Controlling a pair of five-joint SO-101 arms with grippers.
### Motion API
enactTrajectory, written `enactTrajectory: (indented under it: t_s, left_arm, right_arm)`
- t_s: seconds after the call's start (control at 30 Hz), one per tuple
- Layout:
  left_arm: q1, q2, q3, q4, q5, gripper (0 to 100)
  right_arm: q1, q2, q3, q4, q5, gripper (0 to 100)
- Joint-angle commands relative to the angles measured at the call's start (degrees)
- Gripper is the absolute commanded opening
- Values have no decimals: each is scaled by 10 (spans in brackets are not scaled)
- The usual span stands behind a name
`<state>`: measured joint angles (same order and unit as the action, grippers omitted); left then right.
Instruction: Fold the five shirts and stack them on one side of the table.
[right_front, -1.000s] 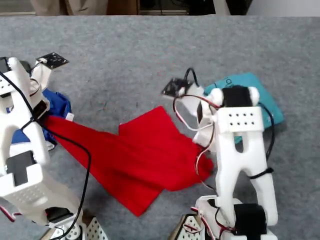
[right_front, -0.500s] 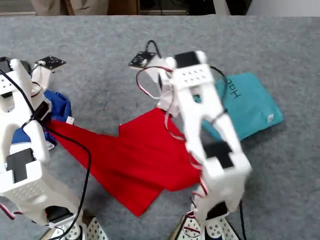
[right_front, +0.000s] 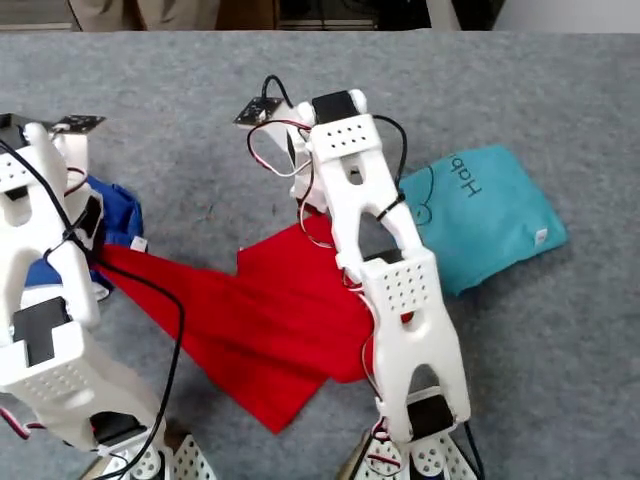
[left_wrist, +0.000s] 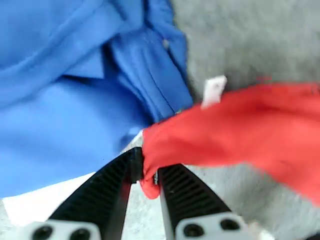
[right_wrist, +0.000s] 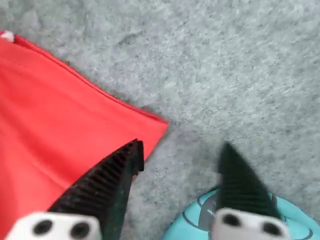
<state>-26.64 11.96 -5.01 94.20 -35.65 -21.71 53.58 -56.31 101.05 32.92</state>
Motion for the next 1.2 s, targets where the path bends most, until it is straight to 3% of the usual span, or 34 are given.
enactTrajectory:
  t_s: [0.0,0.17,0.27,0.73,0.8,1.0,1.17]
  left_arm:
    - [6,-7,49,-96,54,19]
    - [33,-7,142,-208,120,19]
    - [34,-27,147,-222,145,19]
    - [38,-41,184,-252,145,19]
    - [38,-41,184,-252,145,19]
    - [38,-36,185,-253,145,19]
    - [37,-36,185,-253,145,19]
  right_arm:
    - [-7,-1,-31,10,-3,90]
    - [-3,15,-33,6,-2,173]
    - [0,41,-36,5,-3,218]
    - [9,74,-31,-6,-4,220]
    - [7,74,-30,-6,-4,196]
    - [11,76,-30,-4,-4,4]
    - [25,92,-36,-2,-7,5]
